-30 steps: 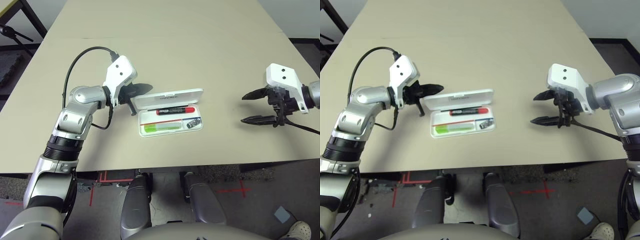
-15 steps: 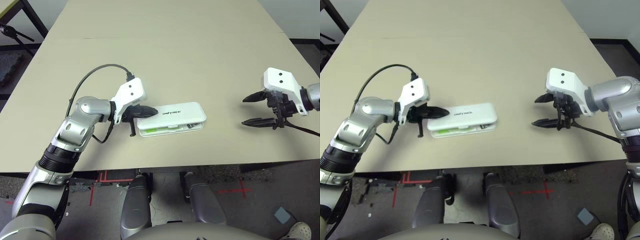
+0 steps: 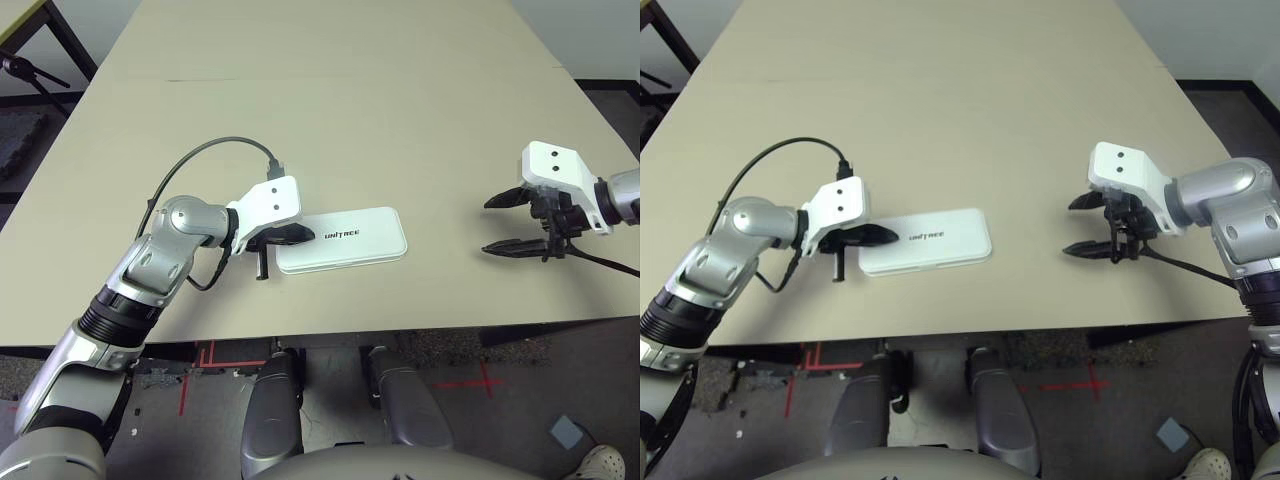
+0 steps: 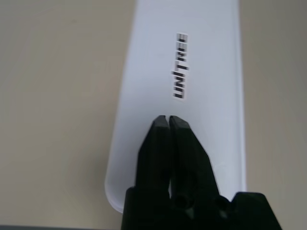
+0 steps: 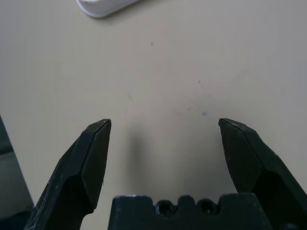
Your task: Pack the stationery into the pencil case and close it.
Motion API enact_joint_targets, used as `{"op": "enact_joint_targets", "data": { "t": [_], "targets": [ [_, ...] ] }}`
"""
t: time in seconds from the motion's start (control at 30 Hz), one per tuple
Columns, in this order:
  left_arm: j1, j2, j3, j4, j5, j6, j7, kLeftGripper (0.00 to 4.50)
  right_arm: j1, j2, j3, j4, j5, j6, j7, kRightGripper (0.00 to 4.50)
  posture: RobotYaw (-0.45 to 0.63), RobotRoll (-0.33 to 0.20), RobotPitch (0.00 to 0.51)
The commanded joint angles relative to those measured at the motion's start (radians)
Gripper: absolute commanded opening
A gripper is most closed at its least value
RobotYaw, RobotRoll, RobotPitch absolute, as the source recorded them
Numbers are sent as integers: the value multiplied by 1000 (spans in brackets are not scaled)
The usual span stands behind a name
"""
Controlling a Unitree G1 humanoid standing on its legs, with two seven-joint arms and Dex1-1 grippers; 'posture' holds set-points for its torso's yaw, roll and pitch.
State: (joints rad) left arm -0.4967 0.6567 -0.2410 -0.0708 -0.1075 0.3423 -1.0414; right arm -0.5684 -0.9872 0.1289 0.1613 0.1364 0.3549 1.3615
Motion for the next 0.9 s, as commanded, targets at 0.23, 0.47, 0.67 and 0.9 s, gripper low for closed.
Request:
{"op": "enact_joint_targets", "data": {
  "t": [0.23,0.47,0.67,0.9],
  "targets": [
    [-51,-201,359,112,-189,9,316,3693,-93,248,-215,190,50,-133,-385,4500,-108,0,236],
    [-107,-249,634,270,-199,-90,681,4481,-106,350,-371,357,53,-259,-714,4500,-115,0,235],
    [-79,-244,726,357,-186,-199,833,4481,-109,420,-503,516,72,-396,-988,4500,-109,0,225],
    [-66,-244,739,445,-151,-304,956,4481,-112,446,-575,642,88,-512,-1172,4500,-110,0,221]
  ]
}}
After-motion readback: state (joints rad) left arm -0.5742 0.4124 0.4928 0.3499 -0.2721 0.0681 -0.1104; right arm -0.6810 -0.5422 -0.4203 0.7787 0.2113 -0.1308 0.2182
